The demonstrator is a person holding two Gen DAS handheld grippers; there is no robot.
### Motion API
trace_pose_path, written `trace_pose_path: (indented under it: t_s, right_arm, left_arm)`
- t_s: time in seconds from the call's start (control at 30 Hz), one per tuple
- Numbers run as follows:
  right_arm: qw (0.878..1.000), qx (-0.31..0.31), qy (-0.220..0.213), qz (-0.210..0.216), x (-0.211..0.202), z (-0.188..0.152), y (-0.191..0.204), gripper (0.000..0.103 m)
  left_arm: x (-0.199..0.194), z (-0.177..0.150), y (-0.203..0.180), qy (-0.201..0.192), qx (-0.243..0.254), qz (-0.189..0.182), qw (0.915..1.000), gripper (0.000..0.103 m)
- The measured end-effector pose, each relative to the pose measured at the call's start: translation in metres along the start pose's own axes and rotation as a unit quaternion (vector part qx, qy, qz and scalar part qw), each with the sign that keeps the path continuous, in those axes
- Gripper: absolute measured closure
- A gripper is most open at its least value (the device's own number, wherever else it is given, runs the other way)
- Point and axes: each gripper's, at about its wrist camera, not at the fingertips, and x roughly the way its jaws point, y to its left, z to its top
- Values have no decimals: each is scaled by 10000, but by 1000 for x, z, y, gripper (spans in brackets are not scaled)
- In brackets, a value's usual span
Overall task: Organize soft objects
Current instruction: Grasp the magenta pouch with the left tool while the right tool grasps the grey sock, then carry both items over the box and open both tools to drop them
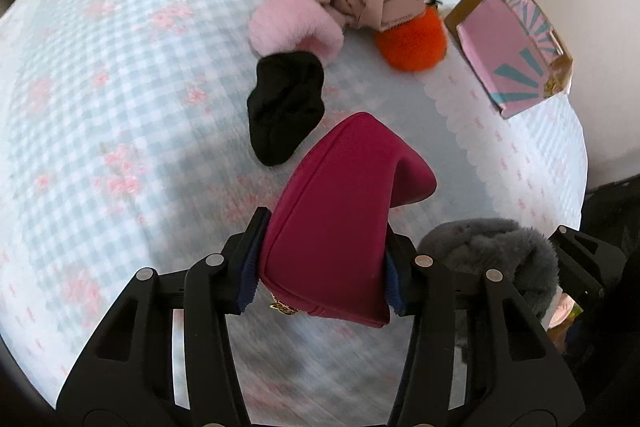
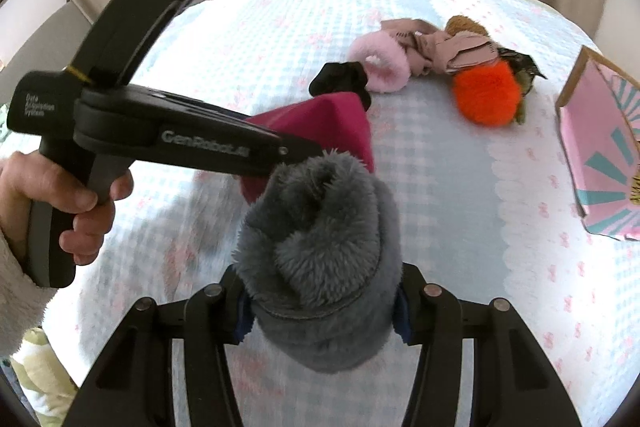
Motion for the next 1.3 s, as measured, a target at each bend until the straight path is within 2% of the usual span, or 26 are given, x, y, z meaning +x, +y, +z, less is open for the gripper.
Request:
trace_pose_path:
  t_s: [0.2,0.37,0.53,0.8,0.93,1.07,1.2,1.3]
  right_arm:
    - [9997,-60,-183,-114,-46,-9,-2,54]
    - [9988,-115,-463,-121,-98,5,-13,54]
    - [9965,-213,-804,-121,-156,23,-33,54]
    - [9920,-237,-1241,-59,-245,54,-94,54]
    - [9908,-195,-1331,-152,-279,63,-142,54]
    - [9904,-40,-1354,-277,-300,69,-195,54]
    - [9912,140,-1225,-470,-302,78,-252,54]
    - [9925,308,-1022,-589,-292,85,-299,54]
  left_arm:
    - [-47,1,-11,-294,-320,169,9989,57]
    - [-98,8,-35,-633,-474,361,9962,57]
    - [-152,18,-79,-994,-663,610,9910,57]
    - [-215,43,-164,-1527,-1069,1007,9773,57]
    - [-222,59,-204,-1743,-1377,1067,9692,57]
    - [-211,79,-246,-1870,-1593,1077,9634,57]
    - [-181,107,-279,-1879,-1764,989,9611,57]
    - [-149,131,-303,-1790,-1792,964,9626,57]
